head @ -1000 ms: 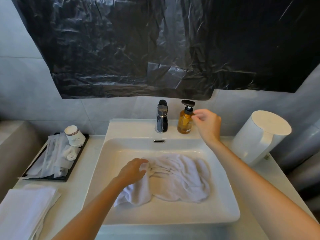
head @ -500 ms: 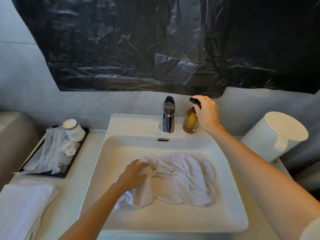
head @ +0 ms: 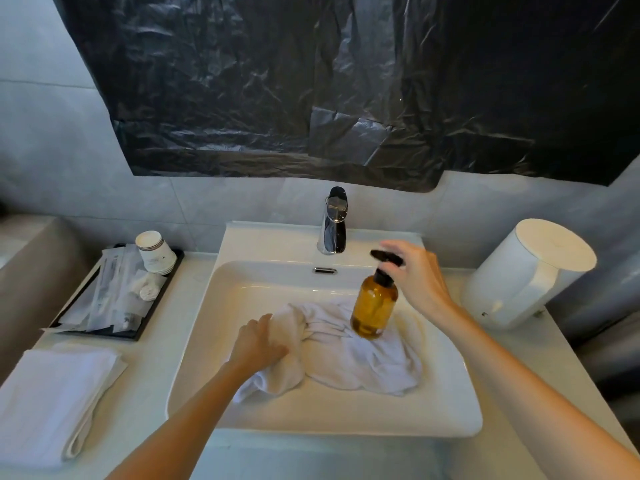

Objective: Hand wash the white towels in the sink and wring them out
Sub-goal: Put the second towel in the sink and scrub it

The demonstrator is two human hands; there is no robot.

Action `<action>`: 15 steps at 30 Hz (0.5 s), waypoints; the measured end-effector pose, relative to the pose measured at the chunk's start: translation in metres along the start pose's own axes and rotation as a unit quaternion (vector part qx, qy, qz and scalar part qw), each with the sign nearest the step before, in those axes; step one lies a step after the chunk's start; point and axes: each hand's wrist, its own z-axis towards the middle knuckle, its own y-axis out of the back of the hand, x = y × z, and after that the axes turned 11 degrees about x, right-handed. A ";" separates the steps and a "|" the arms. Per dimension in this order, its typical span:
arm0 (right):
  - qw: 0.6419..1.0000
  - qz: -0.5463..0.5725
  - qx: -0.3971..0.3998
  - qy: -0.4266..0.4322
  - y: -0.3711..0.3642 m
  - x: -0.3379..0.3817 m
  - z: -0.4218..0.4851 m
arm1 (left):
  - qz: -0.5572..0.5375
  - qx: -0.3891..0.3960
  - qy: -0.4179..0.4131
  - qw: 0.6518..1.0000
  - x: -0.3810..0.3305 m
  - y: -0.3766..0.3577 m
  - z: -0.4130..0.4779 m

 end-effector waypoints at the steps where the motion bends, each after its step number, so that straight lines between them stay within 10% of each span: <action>1: 1.000 0.003 0.030 -0.006 -0.009 0.000 -0.008 | -0.006 -0.004 0.004 1.000 0.001 0.001 -0.001; 15: 0.993 0.014 0.118 0.018 -0.066 0.012 -0.031 | -0.088 0.005 -0.062 0.994 0.003 0.020 -0.029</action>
